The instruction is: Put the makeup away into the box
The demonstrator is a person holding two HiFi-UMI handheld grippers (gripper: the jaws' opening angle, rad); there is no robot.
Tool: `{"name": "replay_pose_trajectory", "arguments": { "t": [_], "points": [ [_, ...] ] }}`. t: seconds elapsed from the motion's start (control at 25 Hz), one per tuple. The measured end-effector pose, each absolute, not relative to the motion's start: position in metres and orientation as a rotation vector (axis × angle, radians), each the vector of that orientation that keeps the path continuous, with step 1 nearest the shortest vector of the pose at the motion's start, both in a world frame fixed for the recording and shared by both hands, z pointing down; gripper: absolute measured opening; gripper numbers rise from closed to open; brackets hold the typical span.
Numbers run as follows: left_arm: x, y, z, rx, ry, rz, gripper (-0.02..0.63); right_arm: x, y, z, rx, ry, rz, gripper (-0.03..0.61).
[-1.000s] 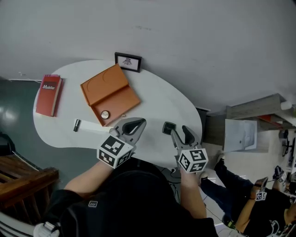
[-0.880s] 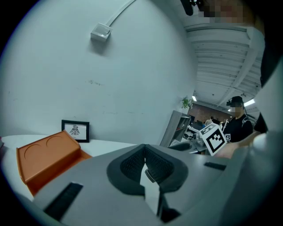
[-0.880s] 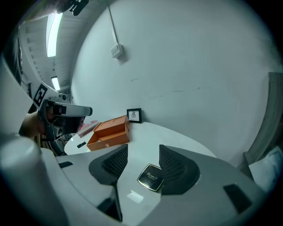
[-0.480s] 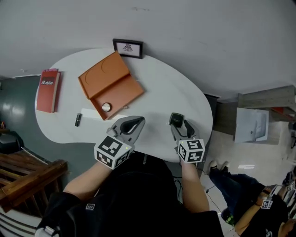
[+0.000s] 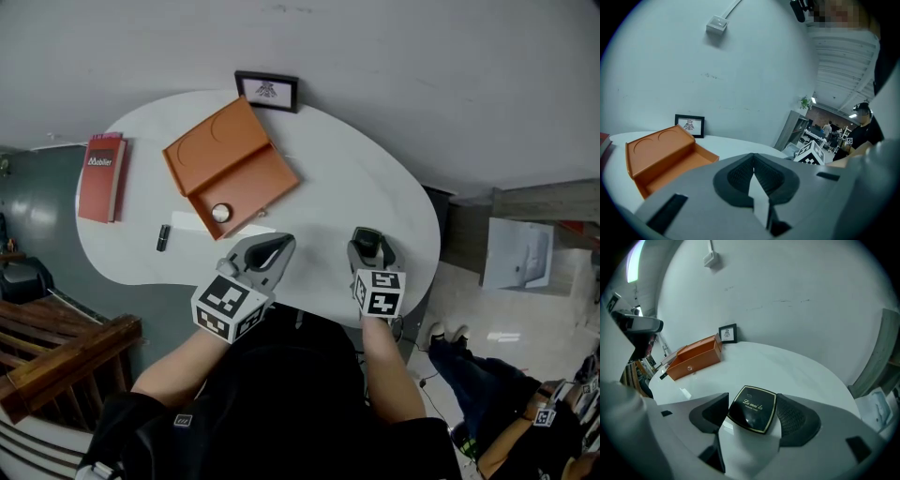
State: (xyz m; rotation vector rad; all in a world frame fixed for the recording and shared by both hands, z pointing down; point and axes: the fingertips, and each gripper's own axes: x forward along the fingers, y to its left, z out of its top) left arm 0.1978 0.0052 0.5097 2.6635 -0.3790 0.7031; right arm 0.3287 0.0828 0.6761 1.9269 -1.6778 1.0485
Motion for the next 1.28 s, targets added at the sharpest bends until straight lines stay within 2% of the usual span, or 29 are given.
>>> {"name": "replay_pose_trajectory", "arguments": {
  "t": [0.48,1.28],
  "points": [
    [0.199,0.011,0.497,2.669,-0.401,0.668,0.012,0.319,0.075,0.684,1.794,-1.664,0.900,0.285],
    [0.201,0.038,0.469,2.690,-0.453,0.603,0.012,0.320,0.096,0.685,1.712,-1.745,0.954,0.284]
  ]
}}
